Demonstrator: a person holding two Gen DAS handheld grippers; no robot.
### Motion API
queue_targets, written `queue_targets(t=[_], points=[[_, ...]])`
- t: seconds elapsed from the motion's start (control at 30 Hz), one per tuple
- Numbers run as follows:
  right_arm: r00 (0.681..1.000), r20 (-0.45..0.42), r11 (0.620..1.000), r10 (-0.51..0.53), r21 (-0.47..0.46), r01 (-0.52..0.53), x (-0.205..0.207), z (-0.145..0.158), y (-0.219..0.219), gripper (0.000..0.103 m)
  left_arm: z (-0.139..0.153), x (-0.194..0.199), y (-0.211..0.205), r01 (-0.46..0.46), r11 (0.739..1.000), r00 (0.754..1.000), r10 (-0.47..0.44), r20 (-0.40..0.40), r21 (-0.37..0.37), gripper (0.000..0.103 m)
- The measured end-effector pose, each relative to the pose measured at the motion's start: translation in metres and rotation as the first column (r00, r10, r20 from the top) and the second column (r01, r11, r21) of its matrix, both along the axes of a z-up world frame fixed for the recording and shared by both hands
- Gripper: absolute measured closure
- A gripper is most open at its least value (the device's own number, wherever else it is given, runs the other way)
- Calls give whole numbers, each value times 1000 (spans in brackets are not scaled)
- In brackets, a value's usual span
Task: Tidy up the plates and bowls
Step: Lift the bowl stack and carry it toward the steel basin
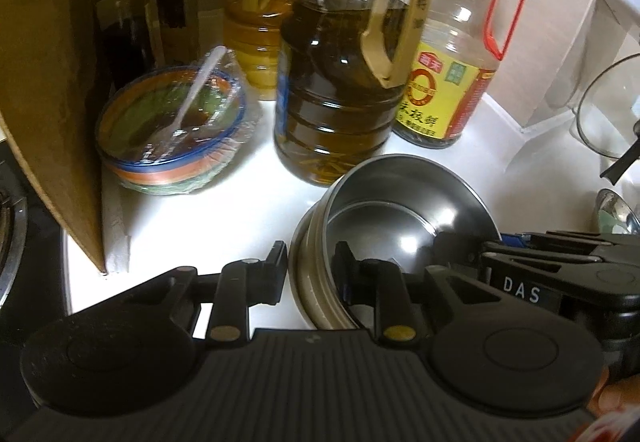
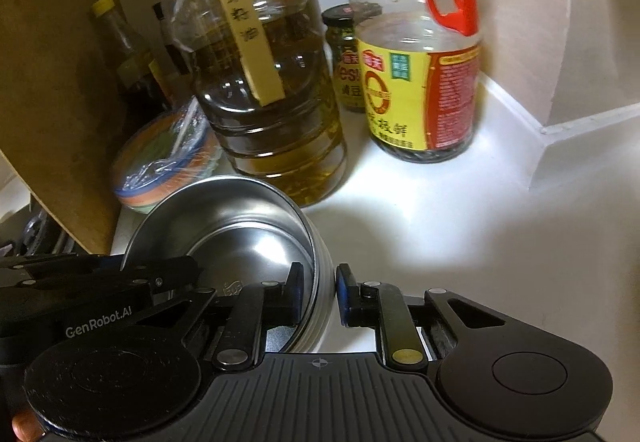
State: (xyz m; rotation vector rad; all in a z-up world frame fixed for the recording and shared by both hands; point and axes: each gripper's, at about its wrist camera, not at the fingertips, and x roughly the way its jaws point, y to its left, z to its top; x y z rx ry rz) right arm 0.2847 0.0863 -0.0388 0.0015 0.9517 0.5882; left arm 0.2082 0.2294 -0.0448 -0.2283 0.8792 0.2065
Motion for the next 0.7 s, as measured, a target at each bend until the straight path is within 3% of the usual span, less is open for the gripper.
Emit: queue_targets(t=[0.33, 0.7], points=[[990, -10, 990, -142, -15, 142, 2, 2, -58, 86, -2, 26, -56, 144, 990, 990, -144, 10, -8, 80], [929, -14, 928, -371, -30, 370, -3, 3, -146, 86, -4, 63, -136, 343, 939, 939, -343, 26, -20, 80]])
